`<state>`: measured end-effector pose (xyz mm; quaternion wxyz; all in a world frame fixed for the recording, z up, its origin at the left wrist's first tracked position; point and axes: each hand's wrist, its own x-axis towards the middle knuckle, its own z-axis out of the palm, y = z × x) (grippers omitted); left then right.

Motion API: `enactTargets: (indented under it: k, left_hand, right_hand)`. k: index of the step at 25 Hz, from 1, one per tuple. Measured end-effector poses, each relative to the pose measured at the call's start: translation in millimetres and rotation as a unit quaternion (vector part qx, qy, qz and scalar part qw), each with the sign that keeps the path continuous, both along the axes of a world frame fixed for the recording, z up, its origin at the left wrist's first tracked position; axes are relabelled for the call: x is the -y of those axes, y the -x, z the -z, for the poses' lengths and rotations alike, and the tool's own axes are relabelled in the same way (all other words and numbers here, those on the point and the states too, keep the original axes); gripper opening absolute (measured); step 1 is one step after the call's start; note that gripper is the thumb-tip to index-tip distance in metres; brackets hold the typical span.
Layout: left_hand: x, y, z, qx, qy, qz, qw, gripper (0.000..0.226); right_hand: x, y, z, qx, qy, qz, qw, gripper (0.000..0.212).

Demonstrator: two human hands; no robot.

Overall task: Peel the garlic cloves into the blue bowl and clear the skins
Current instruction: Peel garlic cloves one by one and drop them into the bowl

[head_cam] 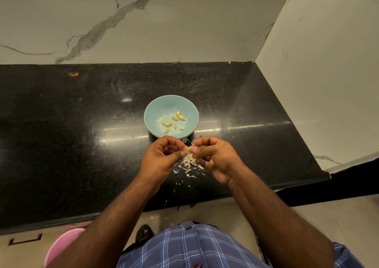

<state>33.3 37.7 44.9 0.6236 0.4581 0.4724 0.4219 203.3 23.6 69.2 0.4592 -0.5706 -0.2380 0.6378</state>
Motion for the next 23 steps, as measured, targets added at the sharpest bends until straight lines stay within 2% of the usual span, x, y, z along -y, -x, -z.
enactTargets:
  k: [2,4,7,10,11,12,14,15,17,19,21,23]
  left_hand:
    - [-1.2,-1.8,-0.4,-0.003,0.019,-0.013,1.000,0.015]
    - [-2.2,-3.1,-0.9,0.012,0.053,-0.026,0.998,0.014]
    - [-2.6,-4.5,-0.9,0.029,0.094,-0.035,0.995,0.012]
    - [-1.4,-6.6,-3.6,0.071,0.144,-0.036,0.986,0.015]
    - [-0.7,-6.9,-3.9,0.093,0.160,-0.039,0.982,0.017]
    - [-0.3,-6.5,-3.4,0.108,0.167,-0.042,0.979,0.018]
    - [0.5,-4.8,-1.5,0.102,0.139,-0.039,0.984,0.018]
    - [1.1,-3.8,0.0,0.090,0.112,-0.031,0.989,0.019]
    - [2.6,-2.4,1.1,0.070,0.062,-0.015,0.995,0.021]
    - [3.2,-1.7,2.3,0.053,0.022,-0.003,0.998,0.022]
    - [2.8,-1.1,4.2,0.033,-0.013,0.002,0.999,0.023]
    - [2.1,-0.9,5.6,0.015,-0.036,0.003,0.999,0.023]
  right_hand:
    - [1.6,1.4,4.5,0.106,-0.092,-0.004,0.990,0.020]
    - [2.7,2.0,10.5,0.207,-0.181,-0.018,0.961,0.022]
    - [5.7,3.4,19.2,0.320,-0.249,-0.021,0.914,0.021]
    - [8.7,6.5,21.2,0.399,-0.321,-0.009,0.859,0.018]
    - [9.3,7.8,20.2,0.397,-0.325,-0.008,0.858,0.018]
    - [8.4,8.2,17.7,0.363,-0.301,-0.009,0.882,0.018]
    - [3.3,6.7,9.9,0.199,-0.188,-0.008,0.962,0.019]
    - [1.2,5.6,5.9,0.112,-0.124,-0.009,0.986,0.020]
    - [-1.5,1.5,0.4,-0.002,-0.026,-0.016,1.000,0.021]
    - [-2.6,-1.6,-2.9,-0.069,0.031,-0.014,0.997,0.022]
    - [-2.3,-2.4,-4.2,-0.099,0.073,-0.001,0.992,0.020]
    - [-2.0,-1.6,-4.0,-0.071,0.065,0.004,0.995,0.019]
